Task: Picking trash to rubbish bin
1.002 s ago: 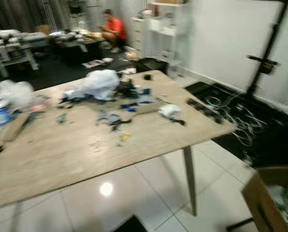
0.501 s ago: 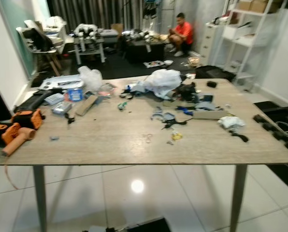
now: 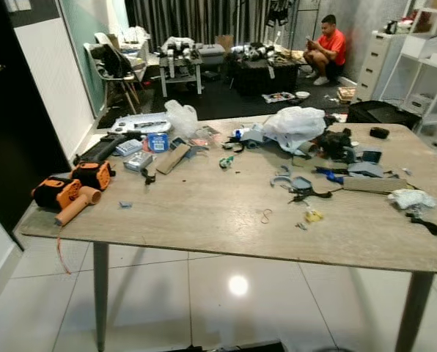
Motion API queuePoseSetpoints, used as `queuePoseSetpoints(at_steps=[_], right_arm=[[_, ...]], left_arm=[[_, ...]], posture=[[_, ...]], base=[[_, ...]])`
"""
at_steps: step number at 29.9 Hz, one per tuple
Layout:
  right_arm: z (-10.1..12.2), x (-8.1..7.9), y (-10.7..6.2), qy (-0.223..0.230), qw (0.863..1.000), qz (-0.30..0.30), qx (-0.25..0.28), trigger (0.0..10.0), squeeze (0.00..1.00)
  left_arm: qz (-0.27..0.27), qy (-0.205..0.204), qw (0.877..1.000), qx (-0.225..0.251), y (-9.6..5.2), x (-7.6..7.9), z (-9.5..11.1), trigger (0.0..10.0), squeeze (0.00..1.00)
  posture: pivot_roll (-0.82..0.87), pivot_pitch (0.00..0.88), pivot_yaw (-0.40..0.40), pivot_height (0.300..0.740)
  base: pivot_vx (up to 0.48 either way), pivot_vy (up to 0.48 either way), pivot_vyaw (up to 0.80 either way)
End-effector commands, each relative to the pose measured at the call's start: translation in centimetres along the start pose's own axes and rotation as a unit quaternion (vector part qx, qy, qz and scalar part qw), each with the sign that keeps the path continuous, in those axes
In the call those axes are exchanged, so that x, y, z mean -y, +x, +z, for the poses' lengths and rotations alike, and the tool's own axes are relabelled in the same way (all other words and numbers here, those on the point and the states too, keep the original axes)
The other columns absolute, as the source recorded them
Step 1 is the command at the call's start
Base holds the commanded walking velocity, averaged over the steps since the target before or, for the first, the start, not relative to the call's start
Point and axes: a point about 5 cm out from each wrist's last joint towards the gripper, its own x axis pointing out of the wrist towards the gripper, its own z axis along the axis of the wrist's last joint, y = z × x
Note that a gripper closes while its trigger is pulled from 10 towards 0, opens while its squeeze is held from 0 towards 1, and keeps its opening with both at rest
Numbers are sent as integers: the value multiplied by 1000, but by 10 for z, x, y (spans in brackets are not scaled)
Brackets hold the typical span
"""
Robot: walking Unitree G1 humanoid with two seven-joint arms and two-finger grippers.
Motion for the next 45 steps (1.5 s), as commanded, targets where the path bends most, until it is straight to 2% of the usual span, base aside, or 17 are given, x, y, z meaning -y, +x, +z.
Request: queuePoseSetpoints(at_steps=[1, 3, 6, 9, 11, 14, 15, 20, 23, 24, 25, 30, 38, 39, 40, 41, 45], right_arm=[[10, -10, 1, -15, 996, 90, 13, 10000, 0], [23, -19, 3, -33, 987, 157, 24, 10000, 0], [67, -50, -10, -97, 932, 342, 71, 10000, 0], [86, -62, -19, -111, 910, 386, 102, 10000, 0], [121, -83, -39, -127, 864, 458, 168, 10000, 0], [153, -93, -53, -131, 836, 475, 242, 10000, 0], [201, -92, -63, -137, 821, 419, 363, 10000, 0], [242, -83, -70, -135, 819, 333, 448, 10000, 0], [268, -69, -70, -149, 845, 196, 475, 10000, 0], [282, -51, -70, -178, 863, 72, 467, 10000, 839], [286, -43, -71, -182, 867, 31, 463, 10000, 1000], [294, -34, -74, -189, 867, -25, 461, 10000, 1000], [332, -15, -95, -217, 826, -190, 484, 10000, 973], [334, -14, -97, -216, 824, -197, 486, 10000, 651], [335, -13, -98, -215, 822, -202, 486, 10000, 533], [337, -11, -100, -216, 820, -213, 486, 10000, 0], [340, -7, -105, -216, 811, -241, 487, 10000, 0]], left_arm=[[0, -5, 999, -43, -4, 1, -22, 10000, 0], [0, -5, 999, -43, -4, 1, -22, 10000, 0], [0, -4, 999, -41, -3, 1, -20, 10000, 0], [0, -4, 999, -40, -3, 1, -20, 10000, 0], [0, -4, 999, -39, -3, 2, -20, 10000, 0], [-1, -4, 999, -40, -3, 3, -20, 10000, 0], [-1, -5, 999, -41, -3, 3, -21, 10000, 0], [-1, -5, 999, -43, -3, 3, -24, 10000, 0], [-2, -5, 999, -47, -4, 3, -27, 10000, 0], [-4, -6, 999, -51, -5, 5, -32, 10000, 0], [-6, -6, 999, -53, -6, 5, -35, 10000, 0], [-10, -5, 998, -57, -8, 7, -41, 10000, 0], [4, -32, 996, -85, -33, -6, -89, 10000, 0], [5, -34, 996, -88, -36, -7, -94, 10000, 0], [5, -36, 995, -90, -38, -8, -97, 10000, 0], [5, -37, 995, -92, -41, -8, -101, 10000, 0], [3, -40, 995, -94, -47, -8, -112, 10000, 0]], posture=[[-149, 95, 24, 740], [-149, 95, 23, 740], [-146, 95, 19, 740], [-146, 95, 18, 740], [-146, 96, 16, 740], [-141, 99, 16, 740], [-138, 101, 15, 740], [-137, 108, 16, 740], [-126, 137, 16, 740], [-113, 161, 17, 740], [-105, 186, 15, 740], [-81, 231, 12, 740], [31, 367, 43, 740], [43, 383, 49, 740], [43, 383, 49, 740], [57, 403, 56, 740], [70, 430, 63, 740]], base=[[0, 0, 0], [0, 0, 0], [0, 0, 0], [0, 0, 0], [0, 0, 0], [0, 0, 0], [0, 0, 0], [0, 0, 0], [0, 0, 0], [0, 0, 0], [0, 0, 0], [0, 0, 0], [0, 0, 0], [0, 0, 0], [0, 0, 0], [0, 0, 0], [0, 0, 0]])
